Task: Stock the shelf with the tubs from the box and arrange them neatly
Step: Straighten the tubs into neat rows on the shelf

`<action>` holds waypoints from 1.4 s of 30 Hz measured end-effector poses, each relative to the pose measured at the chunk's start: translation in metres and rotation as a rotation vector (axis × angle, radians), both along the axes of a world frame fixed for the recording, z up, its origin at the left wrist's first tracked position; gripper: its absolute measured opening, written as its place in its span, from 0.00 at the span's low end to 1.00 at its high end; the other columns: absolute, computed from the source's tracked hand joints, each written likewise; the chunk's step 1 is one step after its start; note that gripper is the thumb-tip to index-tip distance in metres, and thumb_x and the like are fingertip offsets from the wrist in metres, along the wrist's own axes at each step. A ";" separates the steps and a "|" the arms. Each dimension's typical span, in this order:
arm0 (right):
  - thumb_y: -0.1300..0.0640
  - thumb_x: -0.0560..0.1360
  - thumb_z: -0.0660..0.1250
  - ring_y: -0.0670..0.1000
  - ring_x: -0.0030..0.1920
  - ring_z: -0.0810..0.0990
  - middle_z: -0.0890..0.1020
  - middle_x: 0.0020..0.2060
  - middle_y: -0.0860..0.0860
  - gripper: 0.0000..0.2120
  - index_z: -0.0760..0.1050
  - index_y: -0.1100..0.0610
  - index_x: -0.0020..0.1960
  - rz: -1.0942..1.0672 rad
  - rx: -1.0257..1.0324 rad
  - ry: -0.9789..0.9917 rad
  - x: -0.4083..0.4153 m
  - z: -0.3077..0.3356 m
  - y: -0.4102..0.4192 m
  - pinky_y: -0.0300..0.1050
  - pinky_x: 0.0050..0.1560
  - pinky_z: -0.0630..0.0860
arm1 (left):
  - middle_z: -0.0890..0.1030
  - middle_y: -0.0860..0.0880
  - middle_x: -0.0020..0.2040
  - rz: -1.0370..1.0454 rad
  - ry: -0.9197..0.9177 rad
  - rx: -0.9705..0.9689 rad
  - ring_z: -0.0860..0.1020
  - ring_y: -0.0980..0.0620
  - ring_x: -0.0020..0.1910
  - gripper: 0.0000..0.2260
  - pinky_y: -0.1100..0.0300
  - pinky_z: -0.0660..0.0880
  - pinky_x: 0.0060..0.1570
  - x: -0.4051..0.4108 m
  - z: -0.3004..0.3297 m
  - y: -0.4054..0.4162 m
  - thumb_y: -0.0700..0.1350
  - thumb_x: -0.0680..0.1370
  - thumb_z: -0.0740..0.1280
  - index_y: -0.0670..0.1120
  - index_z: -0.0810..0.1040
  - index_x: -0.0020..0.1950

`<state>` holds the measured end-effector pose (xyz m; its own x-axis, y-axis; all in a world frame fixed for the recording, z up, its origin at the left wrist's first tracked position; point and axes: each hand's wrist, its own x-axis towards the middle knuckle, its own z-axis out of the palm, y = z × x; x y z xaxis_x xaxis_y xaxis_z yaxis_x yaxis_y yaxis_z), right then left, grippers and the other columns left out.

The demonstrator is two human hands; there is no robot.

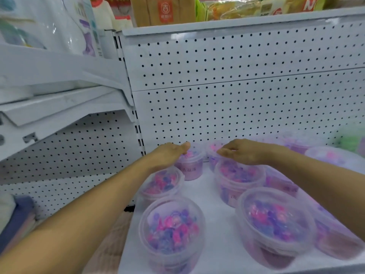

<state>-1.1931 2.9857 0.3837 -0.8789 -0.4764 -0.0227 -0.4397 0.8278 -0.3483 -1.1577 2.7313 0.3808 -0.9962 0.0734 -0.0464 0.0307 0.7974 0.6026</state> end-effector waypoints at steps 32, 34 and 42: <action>0.40 0.71 0.68 0.46 0.66 0.70 0.70 0.69 0.42 0.23 0.72 0.40 0.65 0.046 -0.006 0.090 0.088 0.009 0.043 0.43 0.64 0.65 | 0.70 0.54 0.71 0.098 0.048 -0.003 0.68 0.52 0.69 0.23 0.57 0.65 0.60 0.114 0.003 0.011 0.58 0.73 0.71 0.57 0.73 0.67; 0.38 0.70 0.69 0.42 0.67 0.67 0.69 0.69 0.40 0.23 0.72 0.38 0.64 0.084 -0.115 0.119 0.102 0.013 0.053 0.42 0.66 0.64 | 0.68 0.56 0.71 0.121 0.117 0.000 0.66 0.53 0.70 0.27 0.57 0.65 0.59 0.137 -0.001 0.009 0.65 0.69 0.69 0.60 0.72 0.66; 0.30 0.61 0.70 0.42 0.72 0.57 0.59 0.72 0.35 0.41 0.60 0.32 0.71 0.255 0.137 0.004 0.165 0.001 0.079 0.47 0.73 0.56 | 0.65 0.59 0.72 0.115 0.058 0.043 0.65 0.58 0.68 0.50 0.60 0.63 0.63 0.211 -0.018 0.011 0.70 0.51 0.76 0.60 0.67 0.71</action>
<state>-1.0281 3.0647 0.3843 -0.7312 -0.6750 -0.0990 -0.6409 0.7294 -0.2391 -0.9470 2.7421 0.3627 -0.9991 -0.0403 0.0126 -0.0231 0.7714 0.6359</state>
